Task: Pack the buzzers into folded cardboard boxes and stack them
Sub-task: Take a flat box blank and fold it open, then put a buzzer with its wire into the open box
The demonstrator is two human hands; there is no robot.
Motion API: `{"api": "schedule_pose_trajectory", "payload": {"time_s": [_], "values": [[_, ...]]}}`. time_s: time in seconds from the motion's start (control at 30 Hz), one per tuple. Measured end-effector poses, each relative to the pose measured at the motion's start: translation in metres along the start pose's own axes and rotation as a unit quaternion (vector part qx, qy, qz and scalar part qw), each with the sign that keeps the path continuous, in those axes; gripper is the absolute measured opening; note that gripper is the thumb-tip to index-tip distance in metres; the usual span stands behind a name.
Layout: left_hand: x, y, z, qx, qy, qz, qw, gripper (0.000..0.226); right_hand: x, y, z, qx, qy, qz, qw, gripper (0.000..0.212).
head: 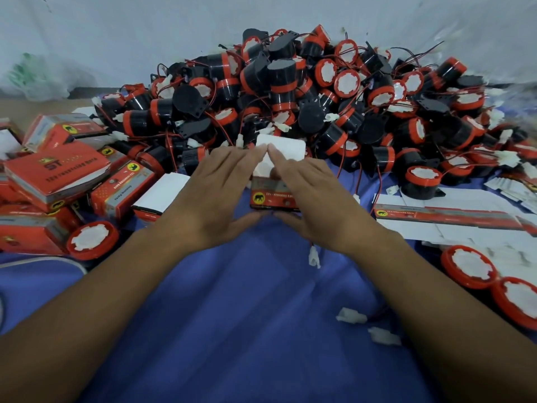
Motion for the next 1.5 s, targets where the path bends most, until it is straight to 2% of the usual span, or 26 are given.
{"api": "schedule_pose_trajectory", "payload": {"time_s": [0.1,0.17,0.27,0.37,0.43,0.5,0.57,0.63,0.7,0.83,0.9,0.97,1.0,1.1,1.2,1.3,1.37,1.43,1.5], "values": [[0.006,0.001,-0.005,0.030,-0.011,0.090,0.995,0.056,0.004,-0.007,-0.001,-0.008,0.021,-0.065,0.998,0.067],[0.008,0.002,-0.006,0.033,-0.010,0.107,0.994,0.051,0.006,-0.008,0.000,0.010,0.014,-0.105,0.994,0.053],[0.008,0.002,-0.005,0.022,0.005,0.126,0.992,0.047,0.011,-0.004,0.001,0.088,0.037,-0.135,0.986,0.056],[0.006,0.000,-0.006,-0.034,0.005,0.116,0.993,0.044,0.013,-0.002,0.001,0.141,0.022,-0.135,0.981,0.052],[0.011,-0.005,-0.008,-0.106,0.000,0.033,0.994,0.045,0.014,0.001,0.001,0.170,0.006,-0.115,0.979,0.050],[0.018,-0.012,-0.011,-0.202,-0.010,-0.098,0.974,0.051,0.019,0.006,-0.002,0.198,0.008,-0.056,0.979,0.048],[0.019,-0.013,-0.011,-0.314,-0.046,-0.241,0.917,0.049,0.023,0.010,-0.003,0.204,-0.019,0.016,0.979,0.044],[0.016,-0.009,-0.009,-0.360,-0.069,-0.344,0.865,0.035,0.022,0.008,-0.003,0.207,-0.059,0.068,0.974,0.047],[0.014,-0.004,-0.009,-0.345,-0.052,-0.379,0.857,0.029,0.021,0.006,-0.003,0.208,-0.103,0.117,0.966,0.053],[0.021,0.003,-0.018,-0.300,-0.009,-0.283,0.911,0.041,0.024,0.000,-0.009,0.232,-0.093,0.191,0.949,0.047],[0.022,0.008,-0.022,-0.302,-0.005,-0.280,0.911,0.045,0.020,-0.011,-0.009,0.281,-0.132,0.231,0.922,0.051],[0.020,0.009,-0.023,-0.313,-0.003,-0.306,0.899,0.049,0.012,-0.032,-0.011,0.323,-0.193,0.211,0.902,0.055],[0.020,0.008,-0.023,-0.316,-0.012,-0.318,0.894,0.050,0.010,-0.043,-0.014,0.339,-0.188,0.161,0.908,0.053],[0.016,0.005,-0.020,-0.316,-0.055,-0.345,0.882,0.050,0.015,-0.067,-0.024,0.384,-0.074,0.078,0.917,0.043],[0.012,0.005,-0.019,-0.307,-0.055,-0.356,0.881,0.050,0.023,-0.065,-0.020,0.326,-0.046,0.003,0.944,0.046],[0.010,0.002,-0.020,-0.279,-0.024,-0.357,0.891,0.048,0.030,-0.054,-0.012,0.248,-0.014,-0.066,0.966,0.068],[0.010,-0.001,-0.021,-0.255,-0.016,-0.345,0.903,0.049,0.033,-0.049,-0.008,0.226,0.011,-0.069,0.972,0.069],[0.009,-0.001,-0.021,-0.242,-0.016,-0.331,0.912,0.051,0.035,-0.046,-0.005,0.178,0.037,-0.051,0.982,0.058],[0.009,-0.002,-0.021,-0.236,-0.015,-0.326,0.915,0.051,0.035,-0.048,-0.003,0.141,0.090,-0.032,0.985,0.068]]}}
Point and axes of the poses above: each hand's wrist, its own z-axis towards the middle knuckle, its own x-axis out of the palm, y = z × x, the point moved 1 cm from there along z, towards the middle knuckle, and after that the axes turned 3 degrees about -y, right-handed, at the moved point
